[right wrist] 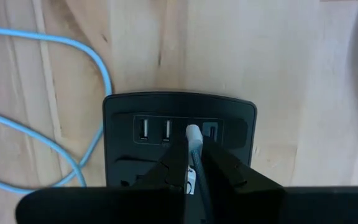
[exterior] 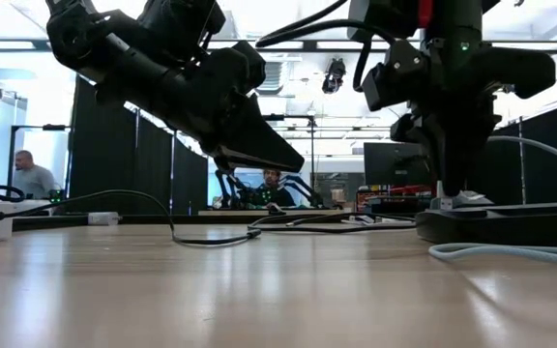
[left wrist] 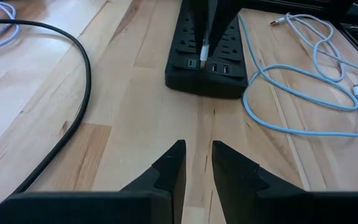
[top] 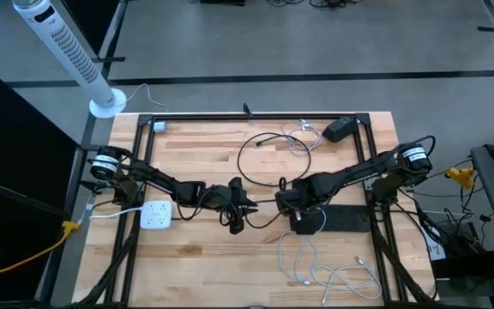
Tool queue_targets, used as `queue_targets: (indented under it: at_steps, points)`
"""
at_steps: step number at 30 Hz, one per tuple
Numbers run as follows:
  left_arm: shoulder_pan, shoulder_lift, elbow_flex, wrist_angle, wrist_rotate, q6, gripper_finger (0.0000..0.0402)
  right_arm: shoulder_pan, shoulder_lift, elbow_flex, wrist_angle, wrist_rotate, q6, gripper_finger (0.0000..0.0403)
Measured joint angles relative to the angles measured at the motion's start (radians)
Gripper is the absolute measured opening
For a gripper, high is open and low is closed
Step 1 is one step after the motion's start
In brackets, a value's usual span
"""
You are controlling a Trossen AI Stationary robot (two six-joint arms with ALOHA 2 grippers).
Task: Insert USB
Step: Insert the bottom left white charger cable into the bottom black outlet
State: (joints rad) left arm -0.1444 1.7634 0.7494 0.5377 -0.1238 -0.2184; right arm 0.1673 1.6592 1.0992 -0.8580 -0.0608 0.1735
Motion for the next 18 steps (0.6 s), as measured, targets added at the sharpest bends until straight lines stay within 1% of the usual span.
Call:
queue_targets:
  at_steps: [5,18]
  points:
    - [0.000,0.000,0.000,0.000,0.000,0.000,0.0065,-0.008,0.000,0.000,-0.002,-0.036,0.004,0.0014]
    - [0.000,0.000,0.000,-0.001,0.000,0.000,0.0065,-0.026,0.001,0.029,-0.049,-0.040,0.010,0.0014]
